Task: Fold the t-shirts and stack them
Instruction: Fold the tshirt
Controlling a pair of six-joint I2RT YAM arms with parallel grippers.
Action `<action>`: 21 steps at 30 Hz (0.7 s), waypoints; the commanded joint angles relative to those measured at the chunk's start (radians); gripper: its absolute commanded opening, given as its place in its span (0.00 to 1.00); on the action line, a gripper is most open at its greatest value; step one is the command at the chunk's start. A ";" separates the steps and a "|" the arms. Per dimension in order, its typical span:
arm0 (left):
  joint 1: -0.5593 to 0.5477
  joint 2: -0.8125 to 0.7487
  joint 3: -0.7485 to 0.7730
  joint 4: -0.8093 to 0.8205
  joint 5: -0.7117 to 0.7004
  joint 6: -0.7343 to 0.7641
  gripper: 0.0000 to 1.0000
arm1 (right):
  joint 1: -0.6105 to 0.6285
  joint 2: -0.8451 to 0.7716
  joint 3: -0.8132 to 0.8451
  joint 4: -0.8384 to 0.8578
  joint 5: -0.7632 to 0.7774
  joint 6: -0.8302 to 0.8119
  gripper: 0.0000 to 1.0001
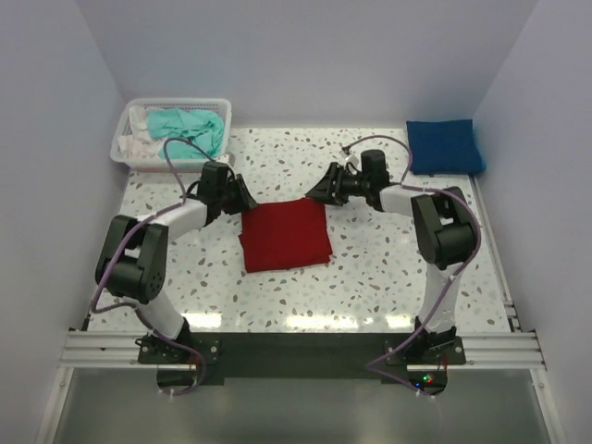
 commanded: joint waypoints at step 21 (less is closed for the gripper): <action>-0.229 -0.330 -0.421 -0.050 0.003 -0.091 0.24 | 0.112 -0.196 -0.672 0.629 -0.057 0.243 0.57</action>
